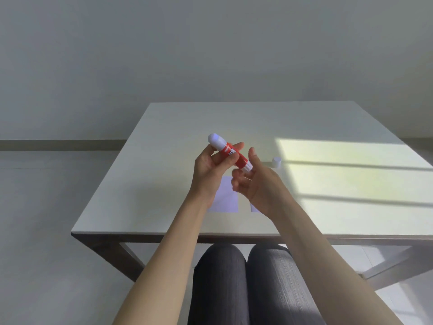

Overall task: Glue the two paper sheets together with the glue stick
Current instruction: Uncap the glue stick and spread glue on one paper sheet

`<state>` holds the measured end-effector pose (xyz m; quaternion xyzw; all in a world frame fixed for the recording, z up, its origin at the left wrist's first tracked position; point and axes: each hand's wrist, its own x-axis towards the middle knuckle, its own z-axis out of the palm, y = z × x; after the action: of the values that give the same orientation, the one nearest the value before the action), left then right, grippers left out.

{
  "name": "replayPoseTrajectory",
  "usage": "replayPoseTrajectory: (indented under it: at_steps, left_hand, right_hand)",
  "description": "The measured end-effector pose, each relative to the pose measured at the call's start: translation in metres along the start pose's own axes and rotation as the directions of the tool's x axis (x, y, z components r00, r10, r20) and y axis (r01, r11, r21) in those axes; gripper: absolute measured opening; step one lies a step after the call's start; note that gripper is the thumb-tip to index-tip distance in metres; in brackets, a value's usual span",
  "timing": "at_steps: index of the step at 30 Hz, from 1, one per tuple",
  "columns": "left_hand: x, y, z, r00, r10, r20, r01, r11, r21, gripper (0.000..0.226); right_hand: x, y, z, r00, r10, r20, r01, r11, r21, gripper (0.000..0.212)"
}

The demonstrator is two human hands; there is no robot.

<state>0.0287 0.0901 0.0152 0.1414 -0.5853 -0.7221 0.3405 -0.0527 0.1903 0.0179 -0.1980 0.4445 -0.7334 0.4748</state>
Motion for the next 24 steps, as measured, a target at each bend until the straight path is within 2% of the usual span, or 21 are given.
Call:
replayPoseTrajectory:
  at_steps: [2,4,5,7,8,10,12,15,19,21,24]
  left_hand:
    - [0.003,0.003,-0.006,0.998,0.003,0.062,-0.008,0.997,0.075,0.027]
    - [0.006,0.006,-0.027,0.989,-0.027,0.145,-0.010,0.968,0.250,0.048]
    - [0.006,0.007,-0.042,0.983,-0.077,0.168,0.009,0.927,0.374,0.059]
    - [0.006,0.006,-0.073,0.963,-0.219,0.156,0.070,0.764,0.642,0.069]
    - [0.005,0.004,-0.086,0.949,-0.282,0.143,0.084,0.661,0.746,0.071]
    - [0.006,-0.005,-0.096,0.916,-0.372,0.152,0.049,0.479,0.876,0.073]
    - [0.008,-0.016,-0.095,0.894,-0.411,0.177,0.001,0.398,0.917,0.076]
    - [0.007,-0.027,-0.090,0.892,-0.402,0.206,-0.019,0.422,0.907,0.083]
    - [0.004,-0.034,-0.093,0.896,-0.410,0.168,0.042,0.456,0.889,0.105]
    - [0.006,-0.036,-0.095,0.894,-0.429,0.127,0.092,0.455,0.886,0.112]
    - [0.006,-0.038,-0.096,0.891,-0.437,0.125,0.093,0.444,0.891,0.116]
  right_hand:
    - [0.001,0.001,0.004,0.997,-0.077,0.027,0.074,0.992,0.104,0.022]
    - [0.007,-0.004,0.004,0.995,-0.060,-0.078,0.075,0.977,0.198,0.022]
    - [0.010,-0.009,0.001,0.989,-0.035,-0.141,0.068,0.968,0.242,0.021]
    - [0.013,-0.020,-0.012,0.969,-0.024,-0.247,0.091,0.961,0.261,0.022]
    - [0.014,-0.023,-0.018,0.960,-0.038,-0.278,0.099,0.973,0.209,0.022]
    - [0.017,-0.019,-0.025,0.960,-0.091,-0.263,0.094,0.996,0.000,0.013]
    - [0.022,-0.007,-0.022,0.963,-0.148,-0.226,0.092,0.966,-0.241,0.008]
    - [0.031,0.010,-0.017,0.948,-0.253,-0.194,0.118,0.844,-0.523,0.019]
    - [0.038,0.022,-0.015,0.932,-0.348,-0.104,0.110,0.544,-0.832,0.010]
    - [0.038,0.027,-0.013,0.916,-0.397,-0.047,0.142,0.433,-0.890,0.014]
    - [0.027,0.035,-0.010,0.894,-0.441,0.076,0.242,0.333,-0.911,0.014]
